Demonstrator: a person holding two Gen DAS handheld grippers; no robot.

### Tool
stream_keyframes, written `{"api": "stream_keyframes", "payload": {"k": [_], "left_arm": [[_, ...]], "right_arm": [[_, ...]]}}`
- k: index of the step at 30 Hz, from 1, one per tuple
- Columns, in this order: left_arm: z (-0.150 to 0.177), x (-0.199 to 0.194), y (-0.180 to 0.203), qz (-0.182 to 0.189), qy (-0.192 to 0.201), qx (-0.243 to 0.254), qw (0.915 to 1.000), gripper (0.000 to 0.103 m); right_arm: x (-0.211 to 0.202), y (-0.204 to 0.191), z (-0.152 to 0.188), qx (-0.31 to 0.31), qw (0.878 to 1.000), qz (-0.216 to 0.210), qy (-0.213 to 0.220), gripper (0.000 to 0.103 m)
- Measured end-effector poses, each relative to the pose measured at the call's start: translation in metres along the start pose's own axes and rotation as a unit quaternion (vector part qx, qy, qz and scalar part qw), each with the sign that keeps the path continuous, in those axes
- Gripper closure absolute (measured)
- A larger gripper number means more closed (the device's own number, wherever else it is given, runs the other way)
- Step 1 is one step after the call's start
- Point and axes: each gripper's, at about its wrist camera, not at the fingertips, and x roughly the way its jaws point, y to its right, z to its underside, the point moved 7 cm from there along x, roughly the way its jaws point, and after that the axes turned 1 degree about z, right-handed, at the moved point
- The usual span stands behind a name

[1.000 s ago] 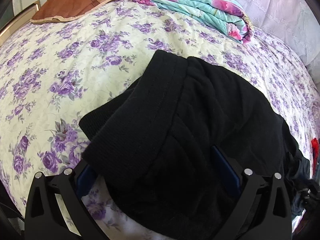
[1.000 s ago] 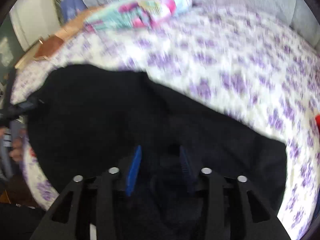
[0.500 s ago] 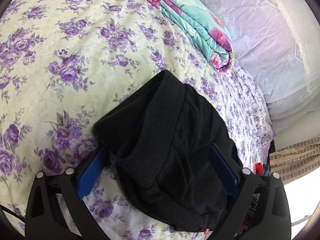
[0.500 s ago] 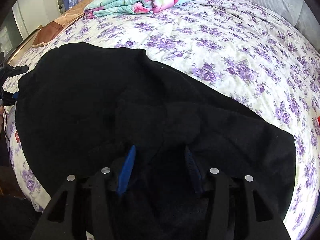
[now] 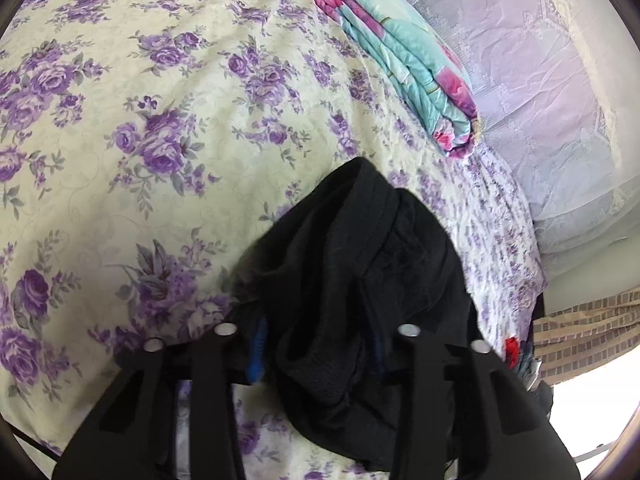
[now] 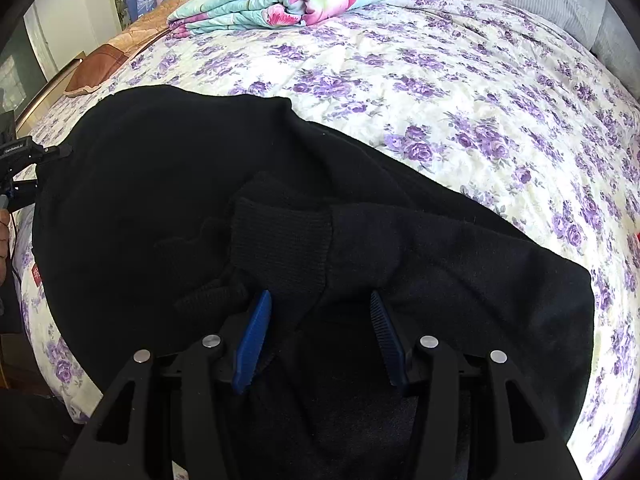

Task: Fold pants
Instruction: 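Grasp the folded black pants edge with the left tool and lift it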

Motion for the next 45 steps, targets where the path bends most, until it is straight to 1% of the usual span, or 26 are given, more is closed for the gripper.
{"api": "stream_keyframes", "payload": {"k": [1, 3, 7, 11, 12, 14, 15, 16, 17, 18, 19, 20, 22, 24, 25, 26, 27, 28, 31, 33, 36, 37, 39, 41, 43, 45], "left_arm": [[-0.001, -0.004, 0.004, 0.004, 0.007, 0.000, 1.0000, 0.080], [-0.002, -0.013, 0.014, 0.002, 0.021, 0.014, 0.9997, 0.081], [-0.002, -0.031, 0.045, -0.006, 0.046, 0.057, 0.9973, 0.082], [0.001, -0.046, 0.077, -0.003, 0.064, 0.086, 0.9943, 0.083], [0.004, -0.050, 0.086, -0.006, 0.068, 0.097, 0.9929, 0.083], [0.010, -0.057, 0.109, -0.009, 0.074, 0.123, 0.9896, 0.083], [0.014, -0.059, 0.120, -0.010, 0.076, 0.136, 0.9877, 0.083], [0.019, -0.062, 0.134, -0.012, 0.077, 0.150, 0.9856, 0.084], [0.023, -0.065, 0.145, -0.012, 0.078, 0.161, 0.9838, 0.084], [0.028, -0.066, 0.157, -0.011, 0.081, 0.172, 0.9817, 0.084], [0.035, -0.068, 0.170, -0.012, 0.084, 0.185, 0.9790, 0.084], [0.041, -0.067, 0.183, -0.013, 0.086, 0.194, 0.9772, 0.084], [0.057, -0.067, 0.208, -0.014, 0.091, 0.208, 0.9737, 0.084], [0.073, -0.066, 0.230, -0.014, 0.095, 0.219, 0.9711, 0.084], [0.084, -0.064, 0.243, -0.012, 0.096, 0.226, 0.9693, 0.084], [0.093, -0.062, 0.255, -0.012, 0.097, 0.233, 0.9676, 0.084], [0.105, -0.058, 0.270, -0.012, 0.096, 0.243, 0.9651, 0.084], [0.114, -0.054, 0.281, -0.013, 0.093, 0.253, 0.9628, 0.084], [0.151, -0.034, 0.318, -0.017, 0.081, 0.293, 0.9524, 0.084], [0.181, -0.013, 0.344, -0.015, 0.067, 0.324, 0.9436, 0.084], [0.219, 0.022, 0.372, 0.000, 0.036, 0.349, 0.9363, 0.084], [0.234, 0.037, 0.382, 0.005, 0.023, 0.360, 0.9329, 0.084], [0.262, 0.064, 0.395, 0.006, -0.003, 0.384, 0.9234, 0.084], [0.291, 0.095, 0.403, 0.000, -0.028, 0.421, 0.9066, 0.084], [0.315, 0.122, 0.403, -0.013, -0.051, 0.448, 0.8926, 0.084], [0.334, 0.142, 0.400, -0.025, -0.070, 0.466, 0.8816, 0.084]], "right_arm": [[0.000, 0.000, 0.000, -0.001, 1.000, 0.000, 0.000, 0.050], [0.000, 0.001, 0.000, -0.002, 1.000, -0.002, 0.000, 0.050], [0.000, 0.001, 0.000, -0.005, 1.000, -0.008, 0.000, 0.050], [-0.006, 0.005, -0.004, -0.004, 0.999, -0.032, 0.000, 0.050], [-0.014, 0.008, -0.007, 0.006, 0.999, -0.040, 0.010, 0.050], [-0.034, 0.018, -0.012, 0.020, 0.998, -0.045, 0.048, 0.048], [-0.043, 0.024, -0.012, 0.023, 0.997, -0.045, 0.059, 0.040], [-0.045, 0.028, -0.009, 0.024, 0.997, -0.043, 0.056, 0.035], [-0.042, 0.033, -0.005, 0.022, 0.998, -0.040, 0.040, 0.029], [-0.030, 0.038, 0.005, 0.015, 0.999, -0.036, 0.006, 0.029], [-0.021, 0.041, 0.011, 0.008, 0.999, -0.035, -0.016, 0.029], [-0.017, 0.043, 0.015, -0.003, 0.999, -0.042, -0.025, 0.028], [-0.031, 0.048, 0.006, -0.016, 0.998, -0.063, 0.009, 0.029], [-0.058, 0.061, -0.010, -0.010, 0.994, -0.086, 0.069, 0.028], [-0.069, 0.071, -0.015, -0.003, 0.992, -0.091, 0.089, 0.028], [-0.077, 0.086, -0.018, 0.009, 0.991, -0.091, 0.102, 0.023], [-0.081, 0.098, -0.018, 0.019, 0.990, -0.089, 0.105, 0.021], [-0.083, 0.113, -0.016, 0.034, 0.990, -0.087, 0.106, 0.021], [-0.082, 0.159, 0.002, 0.087, 0.987, -0.096, 0.091, 0.021], [-0.081, 0.190, 0.019, 0.132, 0.982, -0.105, 0.082, 0.021], [-0.085, 0.226, 0.046, 0.177, 0.976, -0.098, 0.077, 0.021], [-0.086, 0.237, 0.053, 0.186, 0.975, -0.095, 0.076, 0.021], [-0.089, 0.257, 0.069, 0.200, 0.973, -0.085, 0.076, 0.021], [-0.089, 0.272, 0.083, 0.212, 0.971, -0.078, 0.073, 0.021], [-0.091, 0.285, 0.094, 0.226, 0.969, -0.071, 0.072, 0.021], [-0.095, 0.296, 0.103, 0.235, 0.967, -0.066, 0.075, 0.021]]}}
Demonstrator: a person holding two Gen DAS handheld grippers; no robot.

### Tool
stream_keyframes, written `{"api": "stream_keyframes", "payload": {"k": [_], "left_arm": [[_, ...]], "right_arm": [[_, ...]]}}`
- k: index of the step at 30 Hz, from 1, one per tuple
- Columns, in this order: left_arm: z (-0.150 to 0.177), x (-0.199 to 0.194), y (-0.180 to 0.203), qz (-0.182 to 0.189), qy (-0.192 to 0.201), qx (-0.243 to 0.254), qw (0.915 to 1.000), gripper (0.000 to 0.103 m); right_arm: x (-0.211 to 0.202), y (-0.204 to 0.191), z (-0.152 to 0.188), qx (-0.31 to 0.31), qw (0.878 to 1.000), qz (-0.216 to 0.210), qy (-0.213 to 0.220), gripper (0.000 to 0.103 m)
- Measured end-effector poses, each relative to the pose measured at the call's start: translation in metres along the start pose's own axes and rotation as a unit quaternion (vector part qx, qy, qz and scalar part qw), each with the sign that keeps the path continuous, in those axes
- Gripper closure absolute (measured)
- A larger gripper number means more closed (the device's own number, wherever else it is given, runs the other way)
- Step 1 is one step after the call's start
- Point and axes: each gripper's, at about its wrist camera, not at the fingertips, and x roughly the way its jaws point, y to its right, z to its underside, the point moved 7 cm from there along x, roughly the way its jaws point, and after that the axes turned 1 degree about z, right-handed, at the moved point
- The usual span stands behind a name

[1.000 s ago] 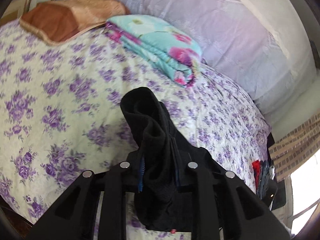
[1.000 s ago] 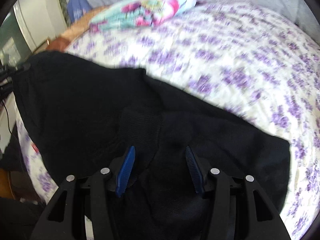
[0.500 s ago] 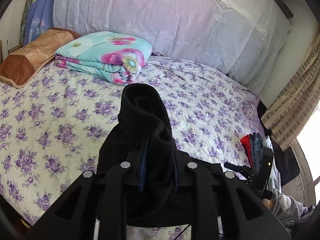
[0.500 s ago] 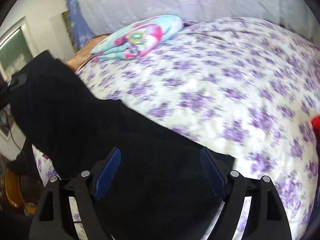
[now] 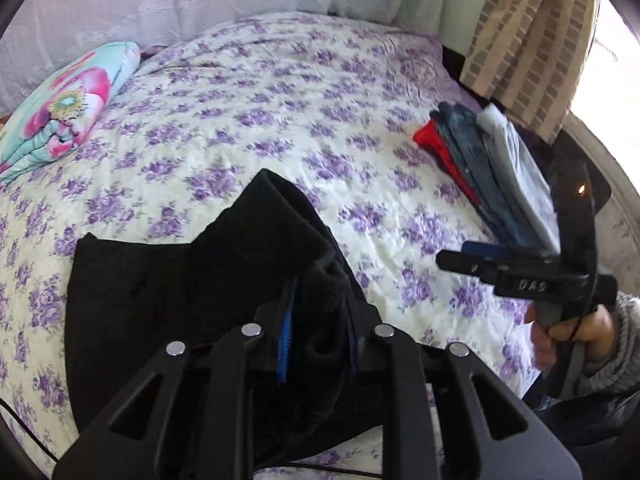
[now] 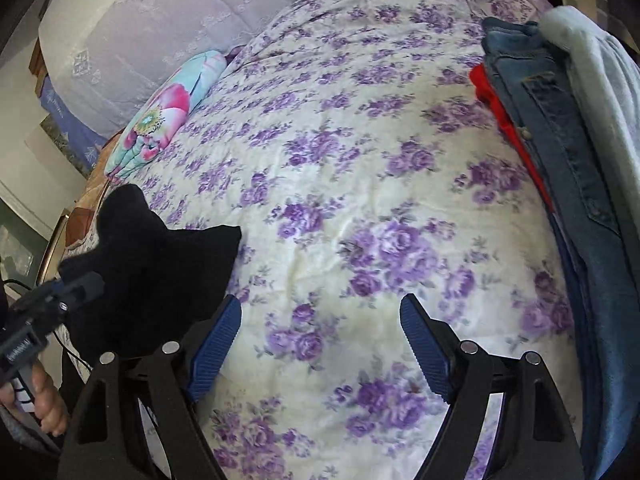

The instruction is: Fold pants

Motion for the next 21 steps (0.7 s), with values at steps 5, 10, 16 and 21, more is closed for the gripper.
{"api": "stream_keyframes", "payload": {"k": [5, 10, 16, 21], "left_arm": [[0.018, 0.025, 0.021, 0.019, -0.042, 0.030, 0.9985, 0.070], [0.021, 0.007, 0.040, 0.054, -0.035, 0.054, 0.9965, 0.044], [0.017, -0.011, -0.017, -0.007, -0.027, -0.046, 0.9986, 0.041], [0.029, 0.002, -0.051, -0.051, -0.058, -0.096, 0.9924, 0.041]], "right_arm": [[-0.013, 0.012, -0.002, 0.007, 1.000, 0.002, 0.012, 0.021], [-0.012, -0.009, -0.012, -0.016, 1.000, -0.021, 0.011, 0.021], [-0.006, -0.078, -0.043, -0.090, 0.993, -0.071, 0.020, 0.021], [0.022, -0.133, -0.062, -0.134, 0.988, -0.071, 0.011, 0.021]]}}
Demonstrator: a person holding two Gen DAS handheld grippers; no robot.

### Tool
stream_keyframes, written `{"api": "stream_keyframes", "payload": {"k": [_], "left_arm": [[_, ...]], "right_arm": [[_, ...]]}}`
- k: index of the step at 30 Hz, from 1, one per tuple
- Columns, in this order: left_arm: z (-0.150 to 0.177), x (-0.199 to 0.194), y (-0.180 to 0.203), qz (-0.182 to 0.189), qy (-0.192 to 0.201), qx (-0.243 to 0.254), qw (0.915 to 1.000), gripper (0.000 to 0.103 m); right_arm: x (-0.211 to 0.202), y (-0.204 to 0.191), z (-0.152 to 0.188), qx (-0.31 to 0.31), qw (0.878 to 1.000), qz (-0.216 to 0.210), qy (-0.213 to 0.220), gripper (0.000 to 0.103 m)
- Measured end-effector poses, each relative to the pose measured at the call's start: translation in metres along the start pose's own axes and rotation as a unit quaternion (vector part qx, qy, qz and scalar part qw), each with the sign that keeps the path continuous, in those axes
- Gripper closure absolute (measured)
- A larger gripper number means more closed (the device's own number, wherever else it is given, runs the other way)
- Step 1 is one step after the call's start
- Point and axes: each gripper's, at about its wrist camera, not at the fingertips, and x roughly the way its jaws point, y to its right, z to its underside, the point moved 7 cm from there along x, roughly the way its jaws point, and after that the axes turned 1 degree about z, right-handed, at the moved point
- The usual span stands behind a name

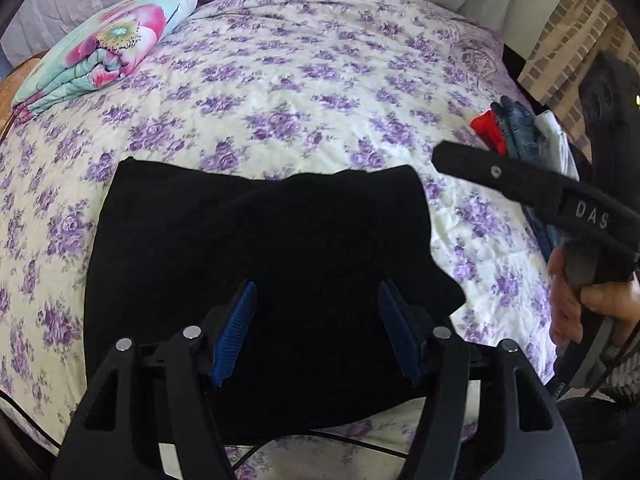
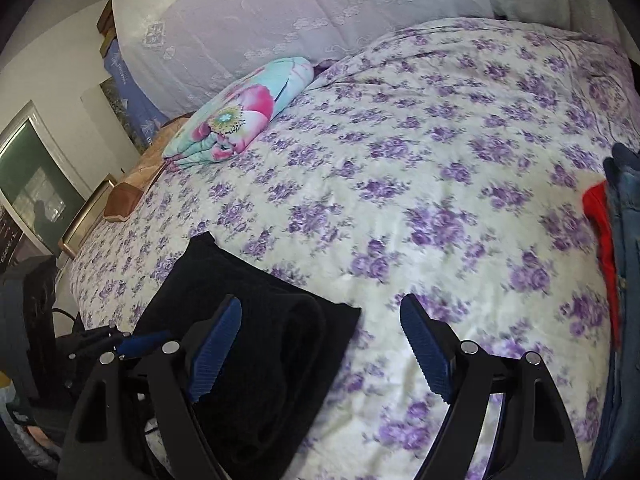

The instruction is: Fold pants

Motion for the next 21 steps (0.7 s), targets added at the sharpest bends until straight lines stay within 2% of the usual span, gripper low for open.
{"api": "stream_keyframes", "payload": {"k": [4, 6, 8, 10, 12, 15, 18, 20, 21], "left_arm": [[0.027, 0.030, 0.007, -0.024, -0.052, 0.039, 0.9976, 0.038], [0.033, 0.036, 0.006, -0.015, -0.060, 0.038, 0.9973, 0.036], [0.034, 0.036, 0.003, -0.006, -0.057, 0.031, 0.9979, 0.035], [0.034, 0.032, 0.003, -0.006, -0.051, 0.032, 0.9982, 0.035], [0.032, 0.021, 0.001, -0.005, -0.035, 0.029, 0.9989, 0.035], [0.027, -0.002, -0.020, -0.014, 0.000, -0.006, 0.9999, 0.035], [0.026, -0.020, -0.056, -0.031, 0.019, -0.054, 0.9979, 0.030], [0.030, -0.021, -0.083, -0.051, 0.013, -0.078, 0.9955, 0.030], [0.034, -0.018, -0.095, -0.060, 0.002, -0.087, 0.9944, 0.030]], "right_arm": [[0.051, 0.006, 0.030, -0.031, 0.995, 0.057, -0.072, 0.021], [0.068, 0.024, 0.050, -0.013, 0.994, 0.060, -0.095, 0.017], [0.070, 0.033, 0.056, 0.007, 0.995, 0.038, -0.087, 0.016], [0.063, 0.030, 0.053, -0.003, 0.996, 0.041, -0.084, 0.016], [0.045, 0.026, 0.044, 0.001, 0.998, 0.035, -0.058, 0.016], [0.008, 0.016, 0.035, -0.004, 1.000, 0.004, -0.019, 0.016], [-0.005, 0.001, 0.051, -0.042, 0.999, 0.005, -0.034, 0.016], [0.002, -0.007, 0.071, -0.062, 0.996, 0.004, -0.061, 0.016], [0.011, -0.007, 0.085, -0.071, 0.994, 0.018, -0.082, 0.016]]}}
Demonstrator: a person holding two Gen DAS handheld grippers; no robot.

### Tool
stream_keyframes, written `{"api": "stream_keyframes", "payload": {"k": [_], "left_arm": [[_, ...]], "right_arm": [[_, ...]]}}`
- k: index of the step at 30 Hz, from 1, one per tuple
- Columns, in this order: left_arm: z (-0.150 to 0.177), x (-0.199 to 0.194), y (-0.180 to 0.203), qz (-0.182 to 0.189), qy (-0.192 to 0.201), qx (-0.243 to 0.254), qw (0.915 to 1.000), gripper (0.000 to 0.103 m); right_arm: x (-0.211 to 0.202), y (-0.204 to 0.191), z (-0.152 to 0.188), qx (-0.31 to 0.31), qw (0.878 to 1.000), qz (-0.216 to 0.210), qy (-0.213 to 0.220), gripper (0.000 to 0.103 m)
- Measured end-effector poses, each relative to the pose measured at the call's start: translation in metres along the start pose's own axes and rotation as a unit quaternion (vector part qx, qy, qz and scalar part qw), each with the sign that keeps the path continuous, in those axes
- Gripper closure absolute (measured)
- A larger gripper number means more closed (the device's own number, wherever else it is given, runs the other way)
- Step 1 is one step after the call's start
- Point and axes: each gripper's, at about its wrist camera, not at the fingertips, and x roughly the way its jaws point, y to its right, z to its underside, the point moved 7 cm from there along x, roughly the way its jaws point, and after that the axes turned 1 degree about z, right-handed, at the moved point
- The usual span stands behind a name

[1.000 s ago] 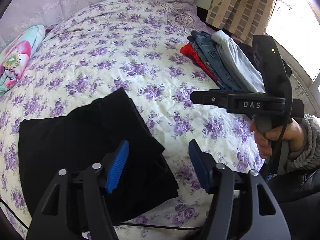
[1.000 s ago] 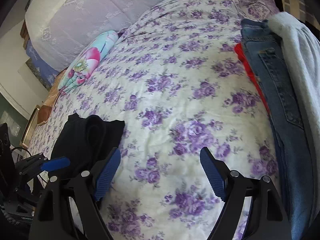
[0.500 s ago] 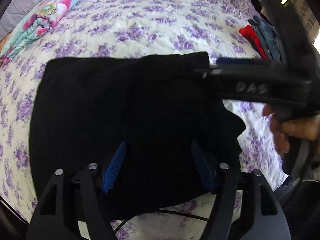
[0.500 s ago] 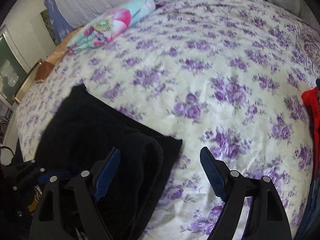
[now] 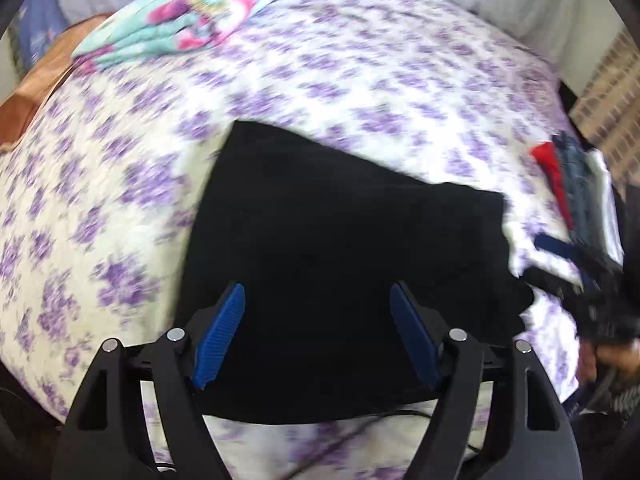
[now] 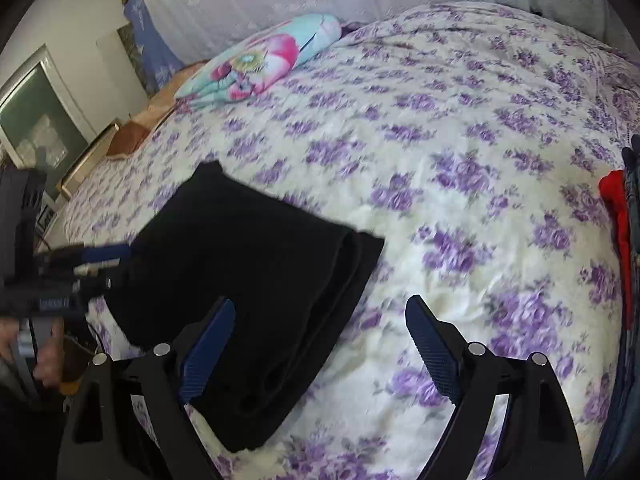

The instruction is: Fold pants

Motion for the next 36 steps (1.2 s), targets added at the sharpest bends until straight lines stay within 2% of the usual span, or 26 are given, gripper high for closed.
{"api": "stream_keyframes", "payload": {"k": [1, 3, 6, 7, 8, 10, 11, 12, 16, 19, 21, 24, 30, 31, 33, 36], "left_arm": [[0.004, 0.008, -0.013, -0.010, -0.017, -0.002, 0.9998, 0.030], [0.012, 0.018, -0.029, -0.015, -0.036, 0.000, 0.9992, 0.029], [0.018, 0.020, -0.034, 0.010, -0.046, 0.013, 0.9988, 0.029], [0.018, 0.017, -0.036, 0.019, -0.046, 0.015, 0.9986, 0.029], [0.016, 0.014, -0.039, 0.032, -0.045, 0.015, 0.9983, 0.029], [0.009, 0.005, -0.048, 0.073, -0.035, 0.002, 0.9968, 0.029], [0.005, 0.001, -0.054, 0.092, -0.032, -0.009, 0.9952, 0.028], [0.000, -0.002, -0.061, 0.114, -0.032, -0.023, 0.9927, 0.027], [-0.020, 0.005, -0.087, 0.186, -0.041, -0.082, 0.9783, 0.027], [-0.024, 0.019, -0.088, 0.222, -0.063, -0.091, 0.9688, 0.027], [-0.023, 0.028, -0.086, 0.227, -0.075, -0.083, 0.9674, 0.027], [-0.023, 0.040, -0.082, 0.234, -0.088, -0.072, 0.9657, 0.027], [-0.022, 0.065, -0.084, 0.237, -0.108, -0.080, 0.9623, 0.025], [-0.024, 0.070, -0.081, 0.237, -0.108, -0.079, 0.9622, 0.024], [-0.025, 0.070, -0.076, 0.239, -0.107, -0.075, 0.9620, 0.021], [-0.028, 0.072, -0.073, 0.245, -0.107, -0.071, 0.9610, 0.021]], "right_arm": [[0.011, 0.004, 0.013, 0.009, 1.000, 0.013, -0.021, 0.016], [0.023, 0.021, 0.025, 0.074, 0.996, -0.011, -0.041, 0.012], [0.017, 0.025, 0.025, 0.104, 0.994, -0.009, -0.035, 0.012], [0.011, 0.023, 0.024, 0.112, 0.993, -0.017, -0.027, 0.012], [0.003, 0.022, 0.022, 0.131, 0.990, -0.050, -0.014, 0.012], [-0.012, 0.023, 0.021, 0.177, 0.979, -0.105, 0.007, 0.012], [-0.016, 0.028, 0.022, 0.210, 0.969, -0.133, 0.013, 0.012], [-0.018, 0.032, 0.023, 0.232, 0.962, -0.146, 0.019, 0.012], [-0.012, 0.045, 0.020, 0.301, 0.937, -0.173, 0.047, 0.012], [0.003, 0.047, 0.013, 0.326, 0.927, -0.180, 0.047, 0.012], [0.015, 0.046, 0.010, 0.339, 0.919, -0.195, 0.042, 0.012], [0.032, 0.045, 0.008, 0.354, 0.914, -0.194, 0.034, 0.012], [0.037, 0.049, 0.003, 0.372, 0.902, -0.213, 0.041, 0.013], [0.037, 0.049, 0.003, 0.374, 0.901, -0.214, 0.042, 0.015], [0.040, 0.047, 0.000, 0.373, 0.900, -0.222, 0.042, 0.028], [0.049, 0.045, -0.001, 0.373, 0.900, -0.222, 0.040, 0.039]]}}
